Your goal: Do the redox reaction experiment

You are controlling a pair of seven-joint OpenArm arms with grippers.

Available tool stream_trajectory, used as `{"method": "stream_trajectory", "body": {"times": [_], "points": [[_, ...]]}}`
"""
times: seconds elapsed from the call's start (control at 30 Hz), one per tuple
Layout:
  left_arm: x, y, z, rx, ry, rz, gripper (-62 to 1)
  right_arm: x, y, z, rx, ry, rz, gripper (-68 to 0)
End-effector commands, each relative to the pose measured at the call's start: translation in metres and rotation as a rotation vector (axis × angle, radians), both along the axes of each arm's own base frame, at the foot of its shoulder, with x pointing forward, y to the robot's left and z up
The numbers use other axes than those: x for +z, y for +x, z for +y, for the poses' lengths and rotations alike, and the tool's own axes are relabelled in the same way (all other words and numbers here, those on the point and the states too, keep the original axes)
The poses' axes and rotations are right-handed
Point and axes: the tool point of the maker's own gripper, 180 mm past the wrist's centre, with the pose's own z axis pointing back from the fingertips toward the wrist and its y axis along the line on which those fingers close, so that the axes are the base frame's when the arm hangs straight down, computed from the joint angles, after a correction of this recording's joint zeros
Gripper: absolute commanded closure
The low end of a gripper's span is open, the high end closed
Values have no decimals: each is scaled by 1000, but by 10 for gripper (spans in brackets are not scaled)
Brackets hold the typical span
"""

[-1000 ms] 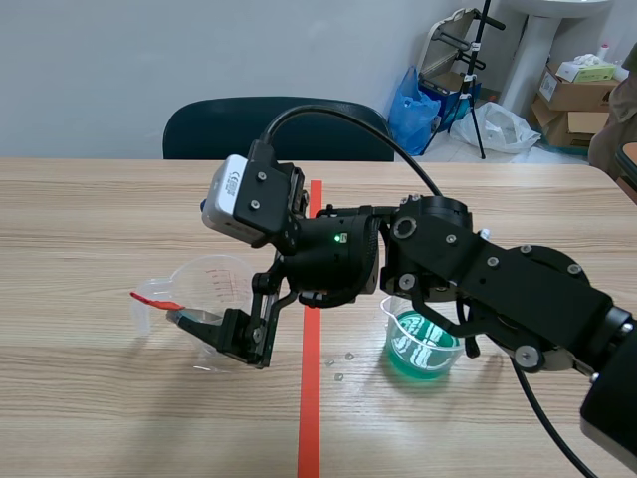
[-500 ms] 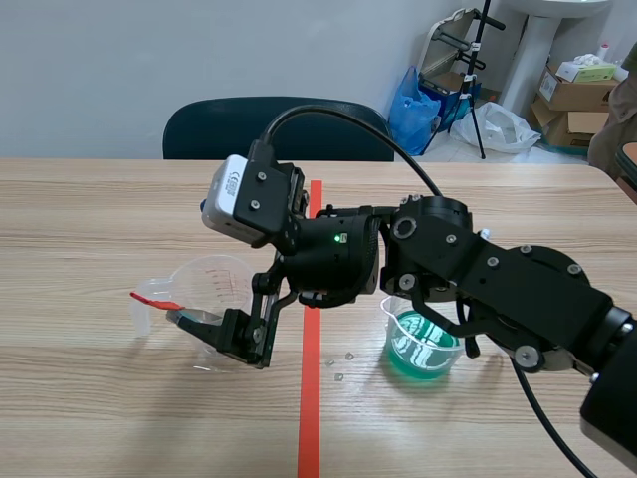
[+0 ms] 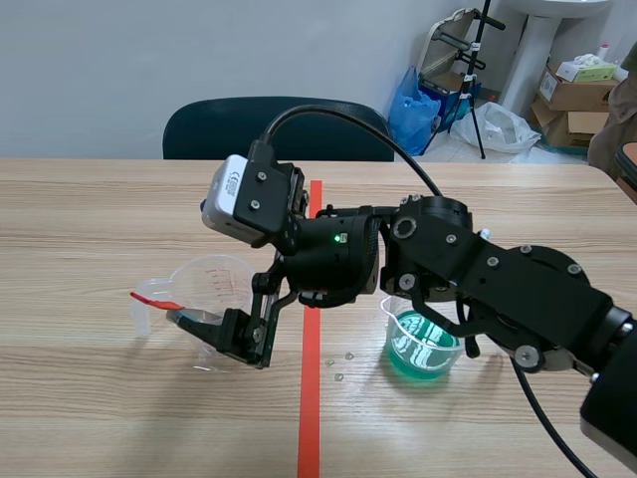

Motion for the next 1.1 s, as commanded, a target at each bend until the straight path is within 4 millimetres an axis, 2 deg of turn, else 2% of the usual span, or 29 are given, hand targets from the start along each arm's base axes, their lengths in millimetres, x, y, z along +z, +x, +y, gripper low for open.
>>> {"method": "stream_trajectory", "body": {"times": [0.0,1.07], "points": [[5,3,-2,3,-15,-24,-623,12,7,1,-4,28,-23,-679],[5,4,-1,5,-15,-26,-623,12,7,1,-4,28,-23,-679]]}}
